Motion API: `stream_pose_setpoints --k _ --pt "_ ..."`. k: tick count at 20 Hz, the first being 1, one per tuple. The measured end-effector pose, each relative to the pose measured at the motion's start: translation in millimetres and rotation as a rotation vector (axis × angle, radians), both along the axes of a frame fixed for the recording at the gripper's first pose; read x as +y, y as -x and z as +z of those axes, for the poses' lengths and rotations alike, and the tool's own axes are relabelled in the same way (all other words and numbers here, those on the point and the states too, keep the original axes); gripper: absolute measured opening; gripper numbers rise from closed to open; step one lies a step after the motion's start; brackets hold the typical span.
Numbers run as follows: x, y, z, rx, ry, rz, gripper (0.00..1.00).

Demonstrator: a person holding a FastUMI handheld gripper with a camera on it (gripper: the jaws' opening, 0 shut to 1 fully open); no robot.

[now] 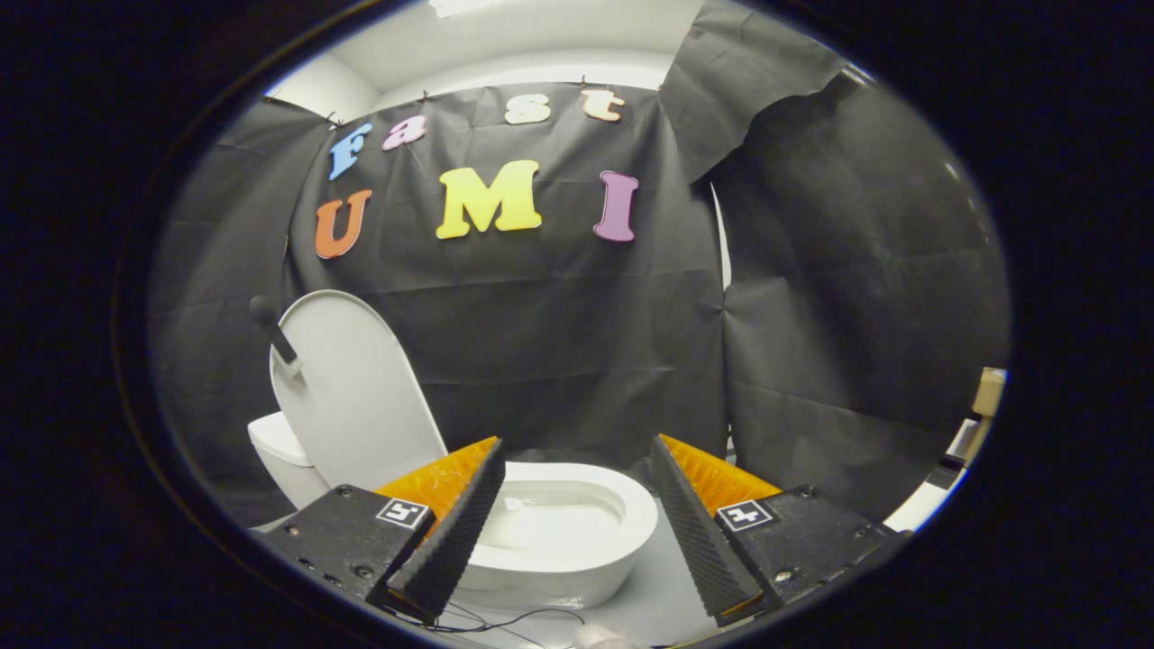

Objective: Open the toilet lid.

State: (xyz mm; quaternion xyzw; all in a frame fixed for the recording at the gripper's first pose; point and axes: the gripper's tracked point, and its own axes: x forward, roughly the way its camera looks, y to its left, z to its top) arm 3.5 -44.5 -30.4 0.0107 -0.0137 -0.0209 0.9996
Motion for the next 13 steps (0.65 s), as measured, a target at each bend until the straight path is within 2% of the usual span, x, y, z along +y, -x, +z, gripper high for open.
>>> stream_pose_setpoints --k 13 --pt "3.4 3.7 2.3 -0.003 0.016 0.005 1.00"
